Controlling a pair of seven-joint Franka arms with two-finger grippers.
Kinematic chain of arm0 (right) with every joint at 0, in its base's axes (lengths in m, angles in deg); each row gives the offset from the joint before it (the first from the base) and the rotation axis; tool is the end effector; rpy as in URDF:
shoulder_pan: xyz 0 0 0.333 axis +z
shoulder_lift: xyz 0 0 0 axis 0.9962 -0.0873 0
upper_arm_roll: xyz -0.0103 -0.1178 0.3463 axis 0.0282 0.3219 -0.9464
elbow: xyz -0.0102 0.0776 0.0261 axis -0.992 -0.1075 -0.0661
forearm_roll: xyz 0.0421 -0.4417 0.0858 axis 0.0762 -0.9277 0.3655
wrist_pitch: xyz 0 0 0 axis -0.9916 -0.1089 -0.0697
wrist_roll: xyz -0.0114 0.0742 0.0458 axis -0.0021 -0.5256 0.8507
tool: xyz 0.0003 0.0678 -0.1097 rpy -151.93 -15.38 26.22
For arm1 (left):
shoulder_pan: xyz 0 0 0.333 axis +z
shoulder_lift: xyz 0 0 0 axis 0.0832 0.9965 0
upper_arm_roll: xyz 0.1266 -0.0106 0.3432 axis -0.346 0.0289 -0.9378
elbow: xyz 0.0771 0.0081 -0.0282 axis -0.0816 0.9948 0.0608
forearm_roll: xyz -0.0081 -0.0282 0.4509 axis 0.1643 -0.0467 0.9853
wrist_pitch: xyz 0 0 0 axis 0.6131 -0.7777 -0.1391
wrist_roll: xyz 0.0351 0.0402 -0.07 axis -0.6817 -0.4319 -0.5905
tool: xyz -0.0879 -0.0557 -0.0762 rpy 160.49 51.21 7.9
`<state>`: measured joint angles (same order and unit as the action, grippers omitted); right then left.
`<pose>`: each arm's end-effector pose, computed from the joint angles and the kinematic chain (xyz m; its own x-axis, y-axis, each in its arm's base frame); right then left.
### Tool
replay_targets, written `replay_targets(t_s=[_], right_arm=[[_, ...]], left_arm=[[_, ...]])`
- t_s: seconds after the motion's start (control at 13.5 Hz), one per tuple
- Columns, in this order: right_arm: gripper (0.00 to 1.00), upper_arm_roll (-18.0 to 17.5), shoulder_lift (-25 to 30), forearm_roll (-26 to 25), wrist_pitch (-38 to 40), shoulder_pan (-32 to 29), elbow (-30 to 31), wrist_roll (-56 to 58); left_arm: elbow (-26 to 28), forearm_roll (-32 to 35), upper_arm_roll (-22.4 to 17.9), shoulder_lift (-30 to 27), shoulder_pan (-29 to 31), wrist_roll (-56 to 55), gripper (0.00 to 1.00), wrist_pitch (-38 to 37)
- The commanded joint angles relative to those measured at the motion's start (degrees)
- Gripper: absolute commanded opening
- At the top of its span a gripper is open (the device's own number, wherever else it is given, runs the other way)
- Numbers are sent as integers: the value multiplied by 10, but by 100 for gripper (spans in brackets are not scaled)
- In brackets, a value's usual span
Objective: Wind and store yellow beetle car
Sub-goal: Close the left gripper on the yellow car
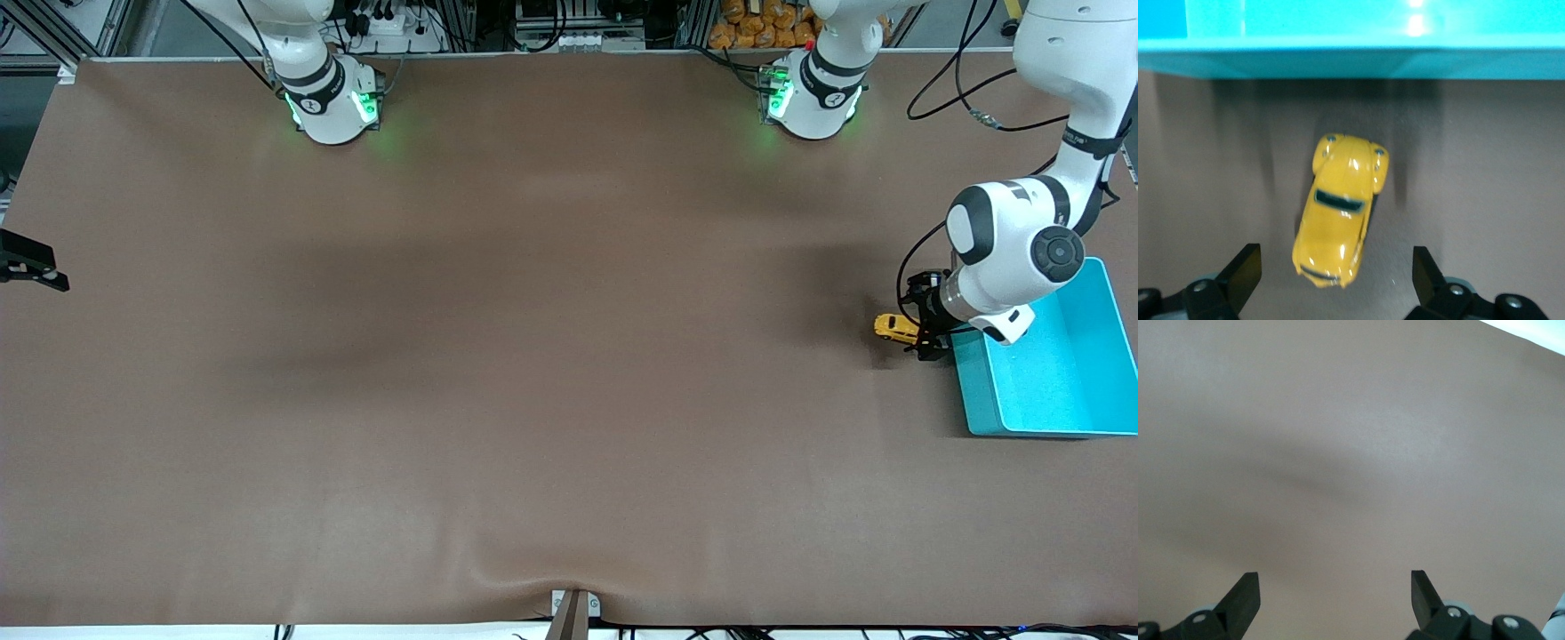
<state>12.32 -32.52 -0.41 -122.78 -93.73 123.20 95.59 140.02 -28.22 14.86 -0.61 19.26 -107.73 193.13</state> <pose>0.6823 -0.1106 0.6454 0.9451 0.3261 -0.0192 0.3261 -0.9453 -0.0041 0.5734 0.0967 0.1786 0.0332 0.9994 0.0137 0.9976 -0.0323 -0.0606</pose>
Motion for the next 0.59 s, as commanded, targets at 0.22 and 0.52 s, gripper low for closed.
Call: replay_targets(t_s=[0.22,0.52], right_arm=[[100,2,75,7,86,42,6,-163],[100,2,93,8,92,56,13,-236]], left_arm=[[15,60,4,20,19,-3,100,29],[17,61,4,19,19,-5,0,43]])
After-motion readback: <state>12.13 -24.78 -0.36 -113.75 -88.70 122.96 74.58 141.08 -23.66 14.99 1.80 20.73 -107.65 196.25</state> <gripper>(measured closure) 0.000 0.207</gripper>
